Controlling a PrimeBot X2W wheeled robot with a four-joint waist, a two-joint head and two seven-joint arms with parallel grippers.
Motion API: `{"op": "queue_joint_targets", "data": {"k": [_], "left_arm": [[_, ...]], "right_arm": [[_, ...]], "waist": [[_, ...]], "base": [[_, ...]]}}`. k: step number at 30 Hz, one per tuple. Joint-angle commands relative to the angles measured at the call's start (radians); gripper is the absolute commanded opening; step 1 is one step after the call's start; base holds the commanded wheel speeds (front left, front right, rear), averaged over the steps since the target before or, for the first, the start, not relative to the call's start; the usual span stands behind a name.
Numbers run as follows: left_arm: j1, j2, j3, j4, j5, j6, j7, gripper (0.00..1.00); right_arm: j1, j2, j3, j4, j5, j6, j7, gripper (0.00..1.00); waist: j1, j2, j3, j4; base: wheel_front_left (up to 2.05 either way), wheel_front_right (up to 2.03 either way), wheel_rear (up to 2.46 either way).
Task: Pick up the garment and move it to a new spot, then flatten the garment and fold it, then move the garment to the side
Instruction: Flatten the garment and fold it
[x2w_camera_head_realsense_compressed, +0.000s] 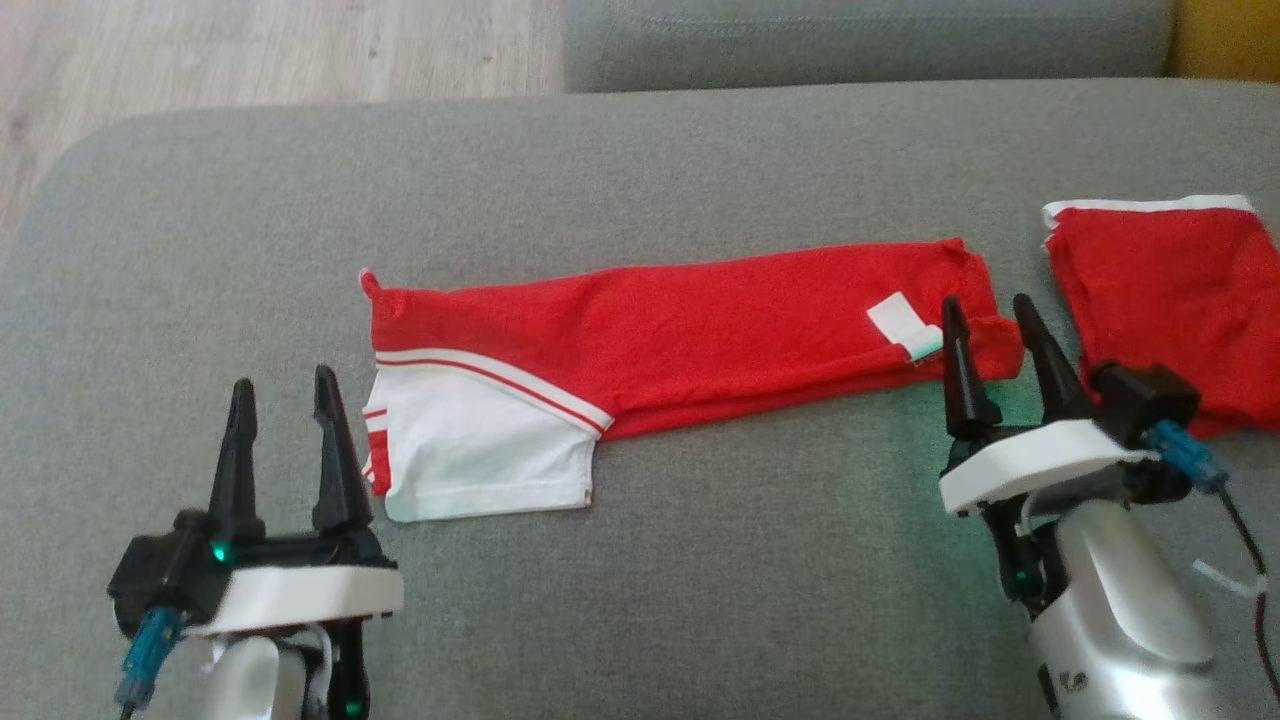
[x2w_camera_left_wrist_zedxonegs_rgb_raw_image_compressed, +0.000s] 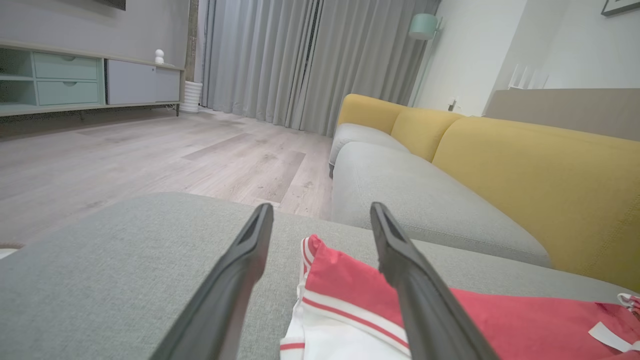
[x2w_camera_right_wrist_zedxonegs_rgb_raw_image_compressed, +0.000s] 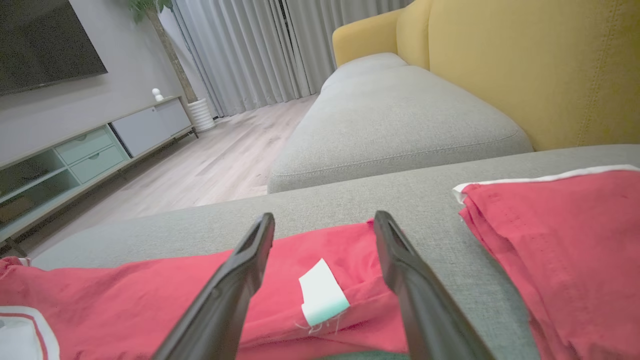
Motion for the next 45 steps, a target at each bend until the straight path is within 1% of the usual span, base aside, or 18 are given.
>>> {"op": "queue_joint_targets", "data": {"k": [1, 3, 6, 10, 13, 17, 22, 23, 24, 25, 26, 27, 30, 34, 38, 41, 45], "left_arm": [[-0.056, -0.001, 0.042, -0.023, 0.017, -0.012, -0.009, 1.00], [-0.068, -0.008, 0.050, -0.013, 0.029, -0.028, -0.009, 1.00], [-0.082, -0.015, 0.056, 0.002, 0.040, -0.046, -0.009, 1.00], [-0.100, -0.019, 0.051, 0.023, 0.047, -0.062, -0.009, 1.00], [-0.113, -0.021, 0.046, 0.031, 0.046, -0.069, -0.009, 1.00], [-0.125, -0.021, 0.040, 0.036, 0.028, -0.071, -0.009, 1.00], [-0.133, -0.021, 0.043, 0.037, 0.020, -0.068, -0.009, 1.00], [-0.133, -0.021, 0.042, 0.037, 0.020, -0.067, -0.009, 1.00], [-0.134, -0.021, 0.041, 0.037, 0.020, -0.066, -0.009, 1.00], [-0.134, -0.021, 0.041, 0.037, 0.020, -0.066, -0.009, 1.00], [-0.134, -0.021, 0.041, 0.037, 0.020, -0.065, -0.009, 1.00], [-0.135, -0.021, 0.040, 0.037, 0.019, -0.065, -0.009, 1.00], [-0.134, -0.021, 0.040, 0.039, 0.019, -0.063, -0.009, 1.00], [-0.127, -0.021, 0.047, 0.042, 0.017, -0.060, -0.009, 1.00], [-0.115, -0.021, 0.053, 0.044, 0.018, -0.060, -0.009, 1.00], [-0.104, -0.021, 0.050, 0.046, 0.018, -0.062, -0.009, 1.00], [-0.089, -0.021, 0.053, 0.045, 0.019, -0.062, -0.009, 1.00]], "right_arm": [[-0.050, 0.009, 0.004, -0.019, -0.018, 0.007, -0.003, 1.00], [-0.072, 0.011, -0.031, 0.005, -0.038, 0.007, 0.011, 1.00], [-0.112, 0.017, -0.106, 0.073, -0.060, 0.007, 0.053, 1.00], [-0.166, 0.023, -0.218, 0.176, -0.101, 0.007, 0.073, 1.00], [-0.199, 0.025, -0.275, 0.259, -0.117, 0.007, 0.084, 1.00], [-0.229, 0.026, -0.270, 0.372, -0.103, 0.007, 0.089, 1.00], [-0.259, 0.026, -0.222, 0.474, -0.085, 0.007, 0.066, 1.00], [-0.266, 0.026, -0.213, 0.490, -0.080, 0.007, 0.063, 0.98], [-0.273, 0.026, -0.204, 0.504, -0.074, 0.007, 0.059, 0.61], [-0.273, 0.026, -0.204, 0.504, -0.074, 0.007, 0.059, 0.61], [-0.279, 0.026, -0.196, 0.517, -0.069, 0.007, 0.054, 0.21], [-0.285, 0.026, -0.187, 0.528, -0.067, 0.007, 0.049, 0.00], [-0.302, 0.026, -0.175, 0.545, -0.070, 0.007, 0.028, 0.00], [-0.314, 0.022, -0.209, 0.541, -0.117, 0.007, 0.003, 0.00], [-0.301, -0.004, -0.268, 0.516, -0.173, 0.007, -0.007, 0.00], [-0.278, -0.022, -0.330, 0.486, -0.209, 0.007, -0.010, 0.00], [-0.241, -0.020, -0.392, 0.436, -0.244, 0.007, -0.011, 0.00]], "waist": [[0.0000, 0.0000, 0.018, 0.011], [0.0000, 0.0000, 0.034, 0.019], [0.0000, 0.0000, 0.059, 0.031], [0.0000, 0.0000, 0.087, 0.051], [0.0000, 0.0000, 0.097, 0.064], [0.0000, 0.0000, 0.104, 0.074], [0.0000, 0.0000, 0.107, 0.074], [0.0000, 0.0000, 0.107, 0.074], [0.0000, 0.0000, 0.107, 0.073], [0.0000, 0.0000, 0.107, 0.073], [0.0000, 0.0000, 0.107, 0.071], [0.0000, 0.0000, 0.106, 0.070], [0.0000, 0.0000, 0.102, 0.063], [0.0000, 0.0000, 0.089, 0.052], [0.0000, 0.0000, 0.068, 0.040], [0.0000, 0.0000, 0.046, 0.033], [0.0000, 0.0000, 0.018, 0.020]], "base": [[0.00, 0.00, 0.00], [0.00, 0.00, 0.00], [0.00, 0.00, 0.00], [0.00, 0.00, 0.00], [0.00, 0.00, 0.00], [0.00, 0.00, 0.00], [0.00, 0.00, 0.00], [0.00, 0.00, 0.00], [0.00, 0.00, 0.00], [0.00, 0.00, 0.00], [0.00, 0.00, 0.00], [0.00, 0.00, 0.00], [0.00, 0.00, 0.00], [0.00, 0.00, 0.00], [0.00, 0.00, 0.00], [0.00, 0.00, 0.00], [0.00, 0.00, 0.00]]}}
